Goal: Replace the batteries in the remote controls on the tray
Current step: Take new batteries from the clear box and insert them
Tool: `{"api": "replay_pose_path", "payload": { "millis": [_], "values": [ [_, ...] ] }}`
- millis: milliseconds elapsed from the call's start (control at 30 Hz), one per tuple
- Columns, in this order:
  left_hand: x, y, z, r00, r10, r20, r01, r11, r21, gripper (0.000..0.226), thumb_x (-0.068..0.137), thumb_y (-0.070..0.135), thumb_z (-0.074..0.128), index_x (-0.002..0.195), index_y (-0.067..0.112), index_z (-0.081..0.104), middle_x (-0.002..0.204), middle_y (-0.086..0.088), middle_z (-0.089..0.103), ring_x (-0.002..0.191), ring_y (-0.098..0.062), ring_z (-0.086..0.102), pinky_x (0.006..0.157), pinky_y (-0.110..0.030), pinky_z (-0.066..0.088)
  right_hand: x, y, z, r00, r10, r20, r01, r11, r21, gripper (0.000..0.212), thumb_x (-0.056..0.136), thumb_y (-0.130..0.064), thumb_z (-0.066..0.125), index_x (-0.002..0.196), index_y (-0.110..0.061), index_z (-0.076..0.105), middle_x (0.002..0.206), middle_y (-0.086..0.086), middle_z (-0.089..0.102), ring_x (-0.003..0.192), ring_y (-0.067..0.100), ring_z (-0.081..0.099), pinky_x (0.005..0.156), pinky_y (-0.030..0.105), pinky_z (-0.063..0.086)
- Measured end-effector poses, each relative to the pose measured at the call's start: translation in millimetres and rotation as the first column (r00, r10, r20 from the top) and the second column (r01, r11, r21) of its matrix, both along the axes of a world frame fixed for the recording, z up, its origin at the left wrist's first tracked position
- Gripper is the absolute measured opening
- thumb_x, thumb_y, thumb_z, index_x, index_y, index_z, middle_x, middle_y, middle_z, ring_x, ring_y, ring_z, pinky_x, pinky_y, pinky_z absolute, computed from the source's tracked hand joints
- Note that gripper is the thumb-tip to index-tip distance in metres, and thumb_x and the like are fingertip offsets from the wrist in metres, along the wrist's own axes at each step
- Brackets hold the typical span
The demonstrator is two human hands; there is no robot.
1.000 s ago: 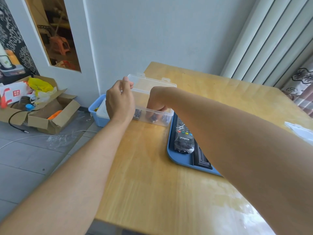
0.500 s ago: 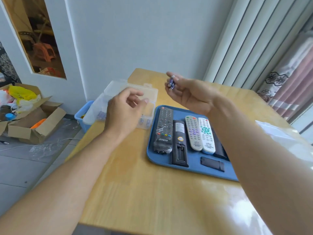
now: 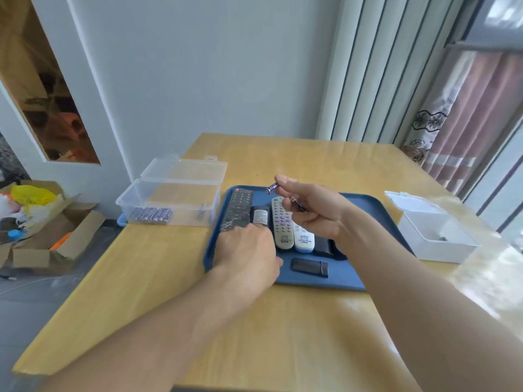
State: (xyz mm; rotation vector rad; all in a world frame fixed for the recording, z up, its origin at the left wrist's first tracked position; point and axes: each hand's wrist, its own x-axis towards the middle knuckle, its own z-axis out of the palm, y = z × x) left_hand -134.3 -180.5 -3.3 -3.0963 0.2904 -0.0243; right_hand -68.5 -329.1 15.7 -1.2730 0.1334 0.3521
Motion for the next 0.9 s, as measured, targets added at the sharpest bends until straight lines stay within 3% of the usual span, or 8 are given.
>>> {"api": "replay_pose_path", "payload": {
  "millis": [133,333,567,767,900],
  "values": [
    [-2,-12,4,0.997,0.054,-0.061,-0.053,0.999,0.011,0.057,0.092,0.052,0.066,0.128,0.01,0.054,0.125,-0.007,0.063,0.12,-0.028,0.06,0.084,-0.035,0.048,-5,-13,0,0.996,0.078,0.036,-0.079,0.996,0.037,0.009,0.094,-0.026,0.069,0.099,-0.018,0.067,0.078,-0.007,0.066,0.061,0.003,0.045,0.032,0.012,0.025],
    [1,-13,5,0.986,0.121,-0.116,-0.112,0.99,0.081,0.056,0.094,0.054,0.061,0.134,0.015,0.055,0.136,-0.007,0.057,0.128,-0.029,0.054,0.095,-0.035,0.047,-15,-27,1,0.986,0.146,0.076,-0.151,0.987,0.061,0.011,0.096,-0.027,0.066,0.092,-0.018,0.062,0.067,-0.008,0.062,0.063,0.004,0.041,0.032,0.012,0.027],
    [5,-13,3,0.974,0.17,-0.153,-0.159,0.984,0.081,0.051,0.094,0.052,0.06,0.129,0.015,0.057,0.132,-0.007,0.058,0.124,-0.031,0.056,0.089,-0.038,0.051,-22,-41,-2,0.973,0.212,0.092,-0.227,0.952,0.204,0.009,0.093,-0.023,0.066,0.096,-0.017,0.06,0.076,-0.004,0.06,0.059,0.003,0.044,0.033,0.01,0.019],
    [7,-13,5,0.967,0.206,-0.151,-0.217,0.975,-0.056,0.037,0.079,0.04,0.07,0.101,0.013,0.059,0.098,-0.001,0.059,0.092,-0.025,0.056,0.06,-0.027,0.039,-24,-41,-11,0.972,0.212,0.104,-0.228,0.957,0.18,0.019,0.085,-0.026,0.07,0.099,-0.017,0.061,0.081,-0.004,0.063,0.058,0.005,0.041,0.032,0.011,0.023],
    [7,-12,3,0.982,0.178,-0.066,-0.186,0.972,-0.145,0.041,0.085,0.03,0.067,0.116,0.008,0.051,0.116,-0.01,0.063,0.107,-0.031,0.061,0.07,-0.032,0.041,-22,-41,-17,0.976,0.2,0.089,-0.213,0.961,0.175,0.013,0.091,-0.027,0.068,0.097,-0.018,0.062,0.086,-0.003,0.057,0.058,0.005,0.039,0.033,0.012,0.02]
  ]
}}
